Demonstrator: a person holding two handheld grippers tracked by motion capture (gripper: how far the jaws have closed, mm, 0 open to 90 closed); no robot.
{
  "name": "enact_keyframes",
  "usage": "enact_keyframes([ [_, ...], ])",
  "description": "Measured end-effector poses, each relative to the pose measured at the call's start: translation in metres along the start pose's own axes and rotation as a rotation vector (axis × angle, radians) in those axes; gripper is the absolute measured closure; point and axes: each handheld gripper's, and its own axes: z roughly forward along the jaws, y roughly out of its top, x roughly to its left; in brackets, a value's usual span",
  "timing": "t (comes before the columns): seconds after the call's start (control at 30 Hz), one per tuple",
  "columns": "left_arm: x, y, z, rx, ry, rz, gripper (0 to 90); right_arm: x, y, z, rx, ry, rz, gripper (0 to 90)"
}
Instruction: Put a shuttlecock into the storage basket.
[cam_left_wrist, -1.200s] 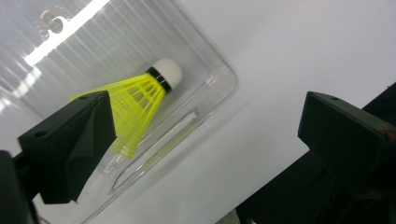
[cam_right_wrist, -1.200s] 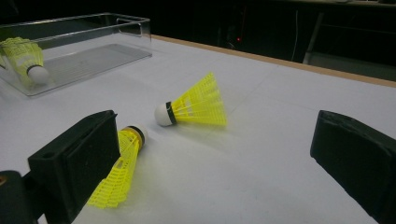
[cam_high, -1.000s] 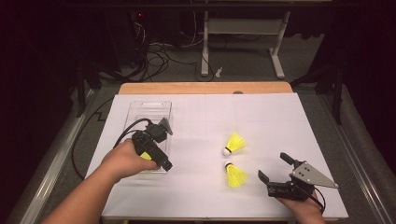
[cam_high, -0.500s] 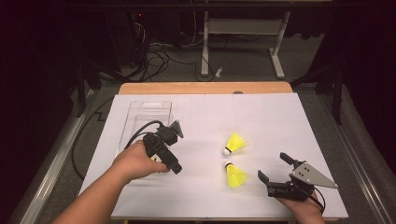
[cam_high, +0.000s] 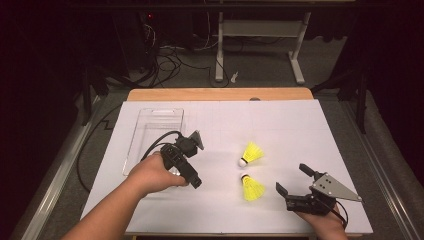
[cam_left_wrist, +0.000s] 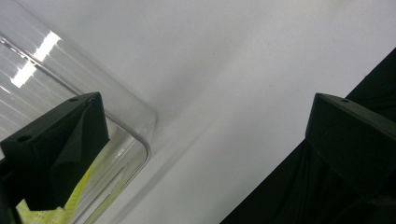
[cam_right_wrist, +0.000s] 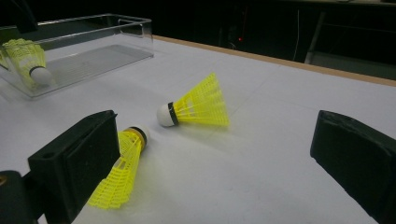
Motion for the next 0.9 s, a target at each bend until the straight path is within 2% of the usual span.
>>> enact_keyframes([
  [0.23, -0.004, 0.002, 0.003, -0.002, -0.005, 0.018, 0.7, 0.001, 0.001, 0.001, 0.004, 0.007, -0.001, 2.0],
  [0.57, -0.01, 0.006, 0.007, -0.007, -0.015, 0.024, 0.7, 0.009, 0.002, 0.006, 0.024, 0.043, -0.009, 5.8],
  [0.7, -0.011, 0.008, 0.008, -0.002, -0.02, 0.032, 0.8, 0.01, 0.002, 0.007, 0.033, 0.051, 0.004, 9.2],
  [0.9, -0.012, 0.011, 0.011, 0.004, -0.02, 0.033, 0.8, 0.015, 0.001, 0.012, 0.08, 0.084, -0.01, 16.0],
])
